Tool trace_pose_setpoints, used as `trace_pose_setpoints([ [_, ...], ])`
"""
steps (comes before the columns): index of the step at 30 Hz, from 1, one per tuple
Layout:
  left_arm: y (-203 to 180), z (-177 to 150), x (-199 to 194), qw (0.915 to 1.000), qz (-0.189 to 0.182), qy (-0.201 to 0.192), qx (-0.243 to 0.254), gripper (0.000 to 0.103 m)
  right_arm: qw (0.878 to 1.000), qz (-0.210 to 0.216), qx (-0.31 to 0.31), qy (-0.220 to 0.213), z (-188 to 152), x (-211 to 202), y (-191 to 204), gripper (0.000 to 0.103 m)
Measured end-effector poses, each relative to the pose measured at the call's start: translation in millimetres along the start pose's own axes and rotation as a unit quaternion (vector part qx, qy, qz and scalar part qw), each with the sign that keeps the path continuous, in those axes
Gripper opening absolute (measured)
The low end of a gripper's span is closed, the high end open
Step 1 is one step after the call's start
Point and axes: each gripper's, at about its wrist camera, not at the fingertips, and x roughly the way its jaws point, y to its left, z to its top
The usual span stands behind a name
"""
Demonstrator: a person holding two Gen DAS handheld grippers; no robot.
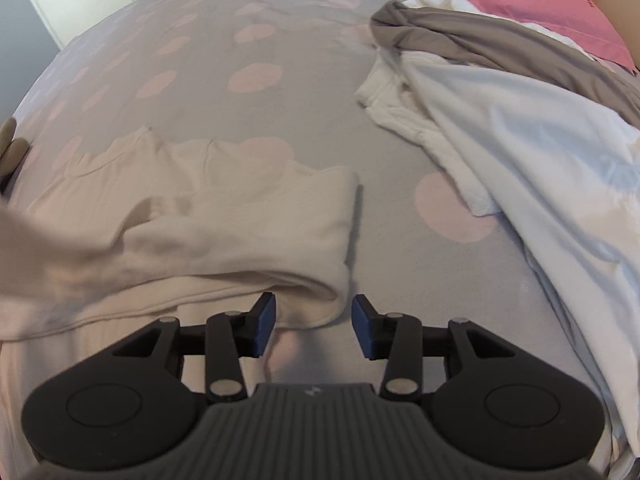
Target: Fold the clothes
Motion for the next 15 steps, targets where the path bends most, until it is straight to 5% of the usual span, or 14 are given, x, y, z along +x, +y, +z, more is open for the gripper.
trace_pose_setpoints([
  [6,-15.7,60.7,-28.7,0.9985,0.004,-0.052,0.017,0.005,1.000,-0.009,-0.010,-0.007,1.0,2.3,11.1,0.052],
  [15,-28.5,90.0,-58.8,0.9956,0.007,-0.088,0.031,0.005,0.999,0.005,0.050,-0.020,3.3,16.8,0.3,0.053],
])
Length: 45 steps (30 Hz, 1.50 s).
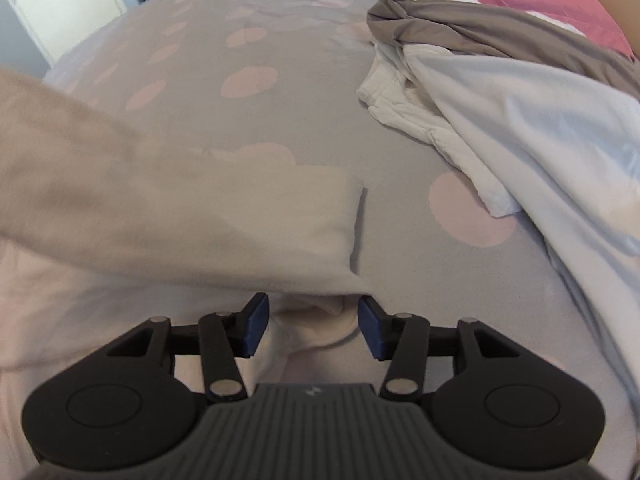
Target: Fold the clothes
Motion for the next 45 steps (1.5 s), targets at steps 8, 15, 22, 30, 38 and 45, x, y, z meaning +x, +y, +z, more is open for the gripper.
trace_pose_setpoints([
  [8,-5.2,15.7,-16.8,0.9995,0.011,-0.026,0.013,0.005,0.998,0.002,0.056,-0.026,3.9,-3.4,-2.9,0.056],
  [15,12.0,16.6,-34.1,0.9986,0.045,-0.023,0.015,0.005,0.999,0.009,0.038,-0.030,4.7,-6.6,3.4,0.056],
  [22,70.2,-20.8,-36.8,0.9931,0.111,0.028,-0.023,0.005,0.999,0.005,-0.023,-0.024,-4.2,4.1,18.3,0.047],
  [30,146.2,-98.3,-56.0,0.9780,0.163,0.082,-0.101,0.005,0.998,0.000,-0.064,-0.025,-10.6,5.0,32.3,0.013],
  [38,201.3,-191.5,-43.2,0.9570,0.183,0.152,-0.166,0.005,0.993,-0.012,-0.114,-0.018,-19.0,8.4,46.3,0.014],
  [45,210.0,-227.9,-25.5,0.9501,0.166,0.183,-0.191,0.005,0.992,-0.009,-0.119,0.025,-13.6,7.1,45.2,0.037],
])
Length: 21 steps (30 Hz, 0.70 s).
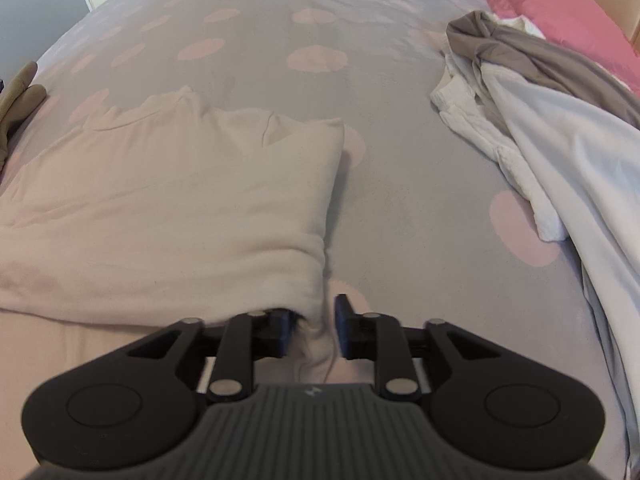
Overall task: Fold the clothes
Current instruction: 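Lower the hem onto the sweatshirt with the left tool while the right tool holds it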
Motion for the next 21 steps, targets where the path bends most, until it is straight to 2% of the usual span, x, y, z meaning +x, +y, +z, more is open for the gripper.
trace_pose_setpoints([
  [4,1.3,-1.1,-2.0,0.9999,-0.010,-0.002,-0.004,0.006,0.999,0.029,-0.002,0.030,5.2,-22.6,-6.9,0.041],
  [7,0.9,-1.3,-0.3,0.9999,-0.012,-0.002,-0.008,0.006,0.998,0.057,0.024,0.001,13.7,-46.1,-18.9,0.044],
  [10,0.4,-0.9,2.8,0.9998,-0.014,0.000,-0.013,0.007,0.996,0.063,0.056,-0.041,25.2,-52.8,-28.8,0.048],
  [16,0.0,0.1,8.4,0.9994,-0.025,-0.002,-0.024,0.007,0.993,0.045,0.093,-0.065,49.8,-15.0,-29.1,0.052],
  [19,0.1,0.3,10.6,0.9993,-0.029,-0.002,-0.025,0.007,0.990,0.049,0.120,-0.060,59.6,5.8,-33.4,0.054],
  [21,2.2,0.4,12.4,0.9991,-0.033,-0.004,-0.028,0.007,0.986,0.067,0.143,-0.049,62.8,19.0,-36.3,0.054],
])
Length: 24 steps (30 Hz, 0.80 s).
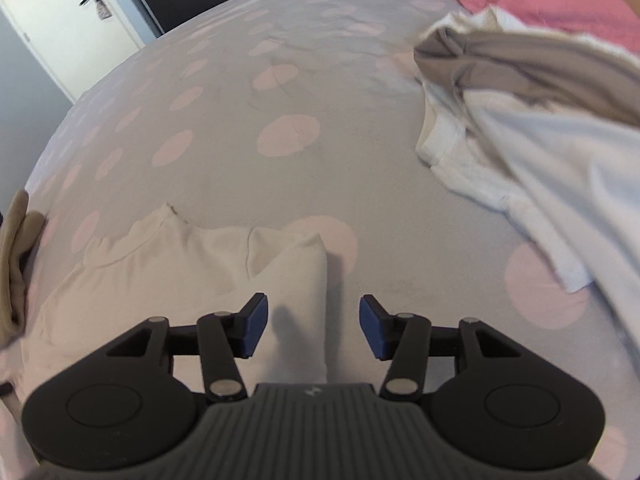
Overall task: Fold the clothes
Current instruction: 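Lower the hem onto the sweatshirt with the left tool while the right tool holds it, then open both tools and release the cream top onto the bed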
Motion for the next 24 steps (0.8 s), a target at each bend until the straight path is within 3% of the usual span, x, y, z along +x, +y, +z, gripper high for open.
trace_pose_setpoints([
  [2,0.8,0.7,2.0,1.0000,-0.004,0.000,-0.002,0.007,1.000,0.018,0.019,0.016,1.0,12.8,-2.2,0.052],
  [4,0.2,1.6,3.5,0.9999,-0.011,-0.004,0.002,0.007,0.999,0.026,0.024,0.025,0.3,20.9,-1.3,0.021],
  [5,-0.6,2.2,3.6,0.9999,-0.014,-0.008,0.006,0.007,0.999,0.023,0.019,0.019,1.2,20.5,-0.1,0.013],
  [9,-7.6,6.1,5.0,0.9996,-0.021,-0.017,0.013,0.007,0.999,-0.010,0.012,-0.036,9.9,11.4,-3.2,0.012],
  [14,-12.6,4.3,13.1,0.9997,0.000,-0.015,0.020,0.008,1.000,-0.012,0.012,-0.007,6.0,28.4,-12.1,0.013],
  [15,-11.6,3.3,13.8,0.9998,0.001,-0.012,0.018,0.011,1.000,-0.018,0.006,-0.009,5.6,27.4,-11.4,0.020],
  [17,-8.8,1.0,12.8,0.9999,0.003,-0.009,0.011,0.026,0.999,-0.032,-0.003,-0.018,6.3,21.9,-9.9,0.039],
  [18,-6.9,-0.2,11.2,0.9999,0.003,-0.009,0.005,0.030,0.999,-0.039,-0.006,-0.023,7.2,17.5,-9.1,0.040],
  [20,-2.3,-3.6,5.0,0.9998,-0.006,-0.018,-0.010,0.050,0.999,-0.025,-0.001,-0.023,8.3,6.7,-11.9,0.041],
  [24,-1.7,-9.7,-4.4,0.9995,-0.022,-0.018,-0.016,0.052,1.000,0.014,-0.003,0.005,0.2,-12.1,-17.8,0.046],
])
